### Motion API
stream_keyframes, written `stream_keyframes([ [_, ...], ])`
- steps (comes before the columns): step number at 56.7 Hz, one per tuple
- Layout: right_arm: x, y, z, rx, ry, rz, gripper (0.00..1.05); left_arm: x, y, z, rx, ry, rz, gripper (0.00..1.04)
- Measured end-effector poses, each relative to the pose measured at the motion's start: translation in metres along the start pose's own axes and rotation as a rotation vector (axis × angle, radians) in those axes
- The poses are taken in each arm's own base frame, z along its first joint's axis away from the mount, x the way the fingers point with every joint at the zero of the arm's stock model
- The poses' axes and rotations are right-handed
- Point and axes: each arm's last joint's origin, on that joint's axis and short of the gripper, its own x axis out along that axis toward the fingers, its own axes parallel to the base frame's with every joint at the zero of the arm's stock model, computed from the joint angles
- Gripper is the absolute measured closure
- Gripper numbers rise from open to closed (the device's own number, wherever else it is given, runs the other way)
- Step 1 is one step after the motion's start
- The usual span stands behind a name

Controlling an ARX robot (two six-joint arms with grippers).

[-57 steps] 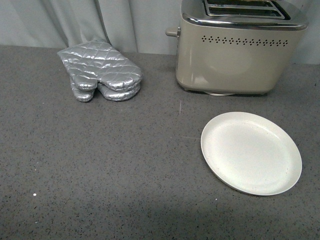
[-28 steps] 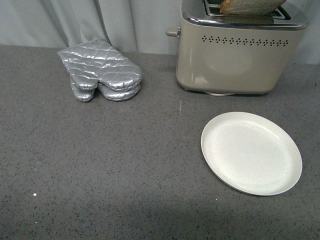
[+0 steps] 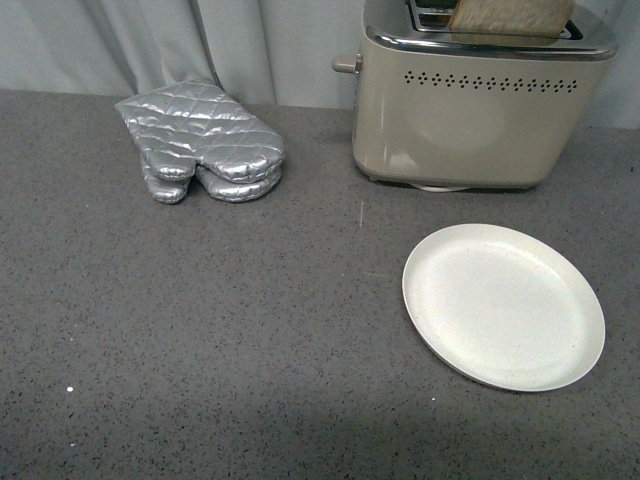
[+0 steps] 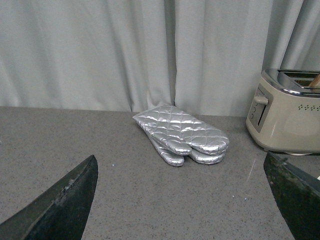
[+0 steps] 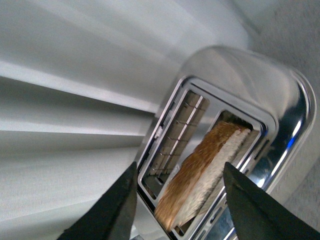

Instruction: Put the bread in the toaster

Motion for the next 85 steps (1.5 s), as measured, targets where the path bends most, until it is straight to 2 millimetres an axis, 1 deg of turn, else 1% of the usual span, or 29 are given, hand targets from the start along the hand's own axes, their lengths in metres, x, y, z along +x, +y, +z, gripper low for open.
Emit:
stream_keyframes([
  [1,-0.003,0.0,0.002,-0.033,-0.026,0.027,0.48,0.0,0.0,0.0,0.0,0.0,0.0,0.07],
  [4,-0.012,0.0,0.006,-0.123,-0.079,0.094,0.37,0.0,0.0,0.0,0.0,0.0,0.0,0.07],
  [5,-0.018,-0.001,0.007,-0.188,-0.105,0.13,0.32,0.0,0.0,0.0,0.0,0.0,0.0,0.07],
  [7,-0.028,-0.002,0.01,-0.262,-0.144,0.18,0.25,0.0,0.0,0.0,0.0,0.0,0.0,0.07],
  [8,-0.036,-0.004,0.011,-0.32,-0.176,0.215,0.19,0.0,0.0,0.0,0.0,0.0,0.0,0.07],
  [11,-0.054,-0.011,0.015,-0.459,-0.244,0.295,0.08,0.0,0.0,0.0,0.0,0.0,0.0,0.07],
  [15,-0.074,-0.027,0.018,-0.631,-0.303,0.359,0.1,0.0,0.0,0.0,0.0,0.0,0.0,0.07],
  [17,-0.083,-0.041,0.018,-0.721,-0.316,0.372,0.1,0.0,0.0,0.0,0.0,0.0,0.0,0.07],
  [20,-0.089,-0.053,0.016,-0.781,-0.326,0.371,0.1,0.0,0.0,0.0,0.0,0.0,0.0,0.07],
  [22,-0.094,-0.067,0.016,-0.854,-0.338,0.359,0.1,0.0,0.0,0.0,0.0,0.0,0.0,0.07],
  [23,-0.095,-0.07,0.016,-0.863,-0.336,0.355,0.1,0.0,0.0,0.0,0.0,0.0,0.0,0.07],
  [28,-0.106,-0.1,0.019,-0.971,-0.373,0.334,0.1,0.0,0.0,0.0,0.0,0.0,0.0,0.07],
  [30,-0.111,-0.111,0.021,-0.989,-0.373,0.387,0.16,0.0,0.0,0.0,0.0,0.0,0.0,0.07],
  [31,-0.114,-0.118,0.023,-1.0,-0.373,0.424,0.21,0.0,0.0,0.0,0.0,0.0,0.0,0.07],
  [33,-0.119,-0.127,0.026,-1.009,-0.375,0.449,0.28,0.0,0.0,0.0,0.0,0.0,0.0,0.07],
  [35,-0.123,-0.136,0.027,-1.015,-0.377,0.458,0.35,0.0,0.0,0.0,0.0,0.0,0.0,0.07],
  [38,-0.129,-0.156,0.027,-1.029,-0.37,0.454,0.5,0.0,0.0,0.0,0.0,0.0,0.0,0.07],
  [41,-0.133,-0.171,0.026,-1.036,-0.36,0.447,0.62,0.0,0.0,0.0,0.0,0.0,0.0,0.07],
  [44,-0.136,-0.182,0.026,-1.039,-0.358,0.444,0.73,0.0,0.0,0.0,0.0,0.0,0.0,0.07],
  [45,-0.137,-0.184,0.026,-1.04,-0.358,0.445,0.75,0.0,0.0,0.0,0.0,0.0,0.0,0.07],
  [47,-0.14,-0.19,0.026,-1.04,-0.358,0.445,0.82,0.0,0.0,0.0,0.0,0.0,0.0,0.07],
  [50,-0.143,-0.196,0.027,-1.04,-0.359,0.444,0.89,0.0,0.0,0.0,0.0,0.0,0.0,0.07],
  [55,-0.149,-0.208,0.027,-1.042,-0.365,0.444,1.05,0.0,0.0,0.0,0.0,0.0,0.0,0.07],
  [65,-0.158,-0.225,0.026,-1.042,-0.362,0.445,1.04,0.0,0.0,0.0,0.0,0.0,0.0,0.07],
  [69,-0.16,-0.232,0.03,-1.047,-0.351,0.465,1.04,0.0,0.0,0.0,0.0,0.0,0.0,0.07],
  [74,-0.163,-0.24,0.033,-1.04,-0.366,0.442,1.04,0.0,0.0,0.0,0.0,0.0,0.0,0.07],
  [85,-0.172,-0.252,0.03,-1.041,-0.363,0.442,1.04,0.0,0.0,0.0,0.0,0.0,0.0,0.07],
])
